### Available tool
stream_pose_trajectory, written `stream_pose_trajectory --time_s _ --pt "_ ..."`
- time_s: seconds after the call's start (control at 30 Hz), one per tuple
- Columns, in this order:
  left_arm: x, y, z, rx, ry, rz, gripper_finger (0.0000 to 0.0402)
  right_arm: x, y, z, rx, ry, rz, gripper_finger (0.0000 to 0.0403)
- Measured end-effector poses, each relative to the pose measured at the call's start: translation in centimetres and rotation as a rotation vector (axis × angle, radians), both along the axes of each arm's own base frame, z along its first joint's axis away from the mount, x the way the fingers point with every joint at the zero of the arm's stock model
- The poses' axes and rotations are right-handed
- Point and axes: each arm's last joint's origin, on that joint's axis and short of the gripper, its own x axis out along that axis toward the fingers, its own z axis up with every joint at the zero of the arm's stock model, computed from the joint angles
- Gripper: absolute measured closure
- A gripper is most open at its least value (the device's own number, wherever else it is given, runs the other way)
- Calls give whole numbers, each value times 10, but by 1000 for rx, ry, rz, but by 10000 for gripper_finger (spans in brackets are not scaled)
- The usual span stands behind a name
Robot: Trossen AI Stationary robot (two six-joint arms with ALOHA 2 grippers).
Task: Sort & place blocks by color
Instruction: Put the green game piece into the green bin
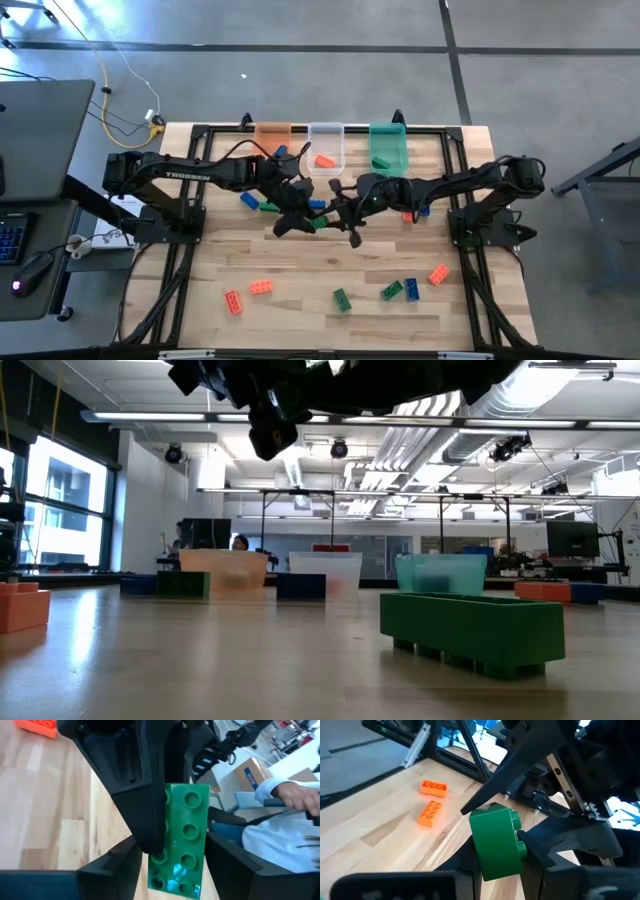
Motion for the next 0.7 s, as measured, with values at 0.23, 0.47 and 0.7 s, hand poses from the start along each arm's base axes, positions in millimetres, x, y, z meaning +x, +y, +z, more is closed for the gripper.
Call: stream_pose_trajectory --time_s 0.23,0.47,0.7 --pt "-1 5 0 5 6 23 184 -1 0 -3 3 38 -12 332" --pt "-7 20 -3 -6 36 69 185 -5 -4 -13 -11 151 -130 332" --pt "-11 32 -4 14 43 95 186 -11 -12 -24 -54 281 -292 332"
